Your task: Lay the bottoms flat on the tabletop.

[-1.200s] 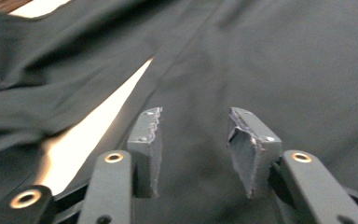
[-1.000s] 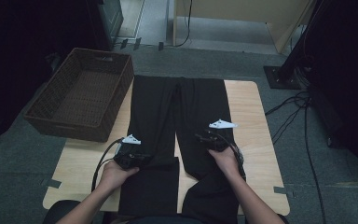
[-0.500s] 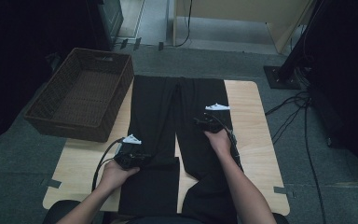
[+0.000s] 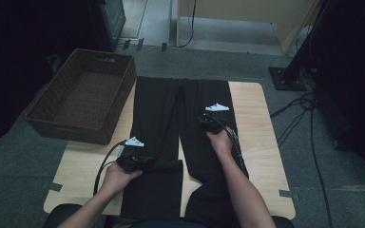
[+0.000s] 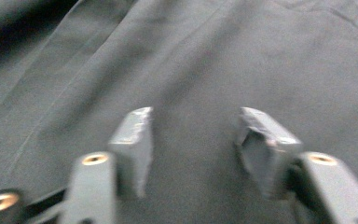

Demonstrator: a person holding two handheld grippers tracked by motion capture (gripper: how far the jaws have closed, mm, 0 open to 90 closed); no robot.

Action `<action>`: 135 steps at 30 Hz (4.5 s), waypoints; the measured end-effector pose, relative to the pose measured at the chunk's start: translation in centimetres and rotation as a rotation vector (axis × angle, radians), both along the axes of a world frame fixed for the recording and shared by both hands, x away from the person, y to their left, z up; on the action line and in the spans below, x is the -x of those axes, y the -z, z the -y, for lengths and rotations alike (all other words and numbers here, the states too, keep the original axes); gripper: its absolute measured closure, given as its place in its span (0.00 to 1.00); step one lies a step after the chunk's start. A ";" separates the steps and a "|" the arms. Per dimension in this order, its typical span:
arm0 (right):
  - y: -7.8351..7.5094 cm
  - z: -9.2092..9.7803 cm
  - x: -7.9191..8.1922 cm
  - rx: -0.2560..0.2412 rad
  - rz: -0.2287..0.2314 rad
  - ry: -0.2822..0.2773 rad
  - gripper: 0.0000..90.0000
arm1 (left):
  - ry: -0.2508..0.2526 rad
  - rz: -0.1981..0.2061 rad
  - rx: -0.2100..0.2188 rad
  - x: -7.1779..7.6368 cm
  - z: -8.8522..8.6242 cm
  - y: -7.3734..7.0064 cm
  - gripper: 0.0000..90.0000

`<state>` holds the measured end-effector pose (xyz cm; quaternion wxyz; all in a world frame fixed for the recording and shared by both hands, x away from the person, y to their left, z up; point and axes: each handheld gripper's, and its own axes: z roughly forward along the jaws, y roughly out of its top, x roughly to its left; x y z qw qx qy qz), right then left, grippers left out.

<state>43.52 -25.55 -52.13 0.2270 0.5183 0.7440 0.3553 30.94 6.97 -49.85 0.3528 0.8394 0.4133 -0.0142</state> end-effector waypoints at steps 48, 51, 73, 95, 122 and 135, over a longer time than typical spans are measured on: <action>-0.1 1.9 3.9 -0.080 -0.039 0.008 1.00 | -0.118 0.046 0.080 -13.5 3.6 -1.6 0.52; -0.1 2.0 3.9 -0.081 -0.040 0.002 1.00 | -0.112 0.044 0.073 -14.0 4.2 -1.3 0.54; -0.2 2.3 4.1 -0.082 -0.052 0.007 1.00 | -0.093 0.068 -0.021 -13.9 5.7 0.1 1.00; -0.8 3.0 12.5 -0.091 -0.131 -0.062 1.00 | 0.002 0.034 0.031 -4.7 3.7 -0.8 1.00; -1.6 3.7 13.1 -0.105 -0.040 -0.094 0.63 | 0.015 -0.025 0.019 -1.9 2.6 0.0 0.89; -1.7 4.2 9.1 -0.096 -0.021 -0.035 0.56 | -0.034 0.018 0.049 -4.0 2.1 -1.3 0.59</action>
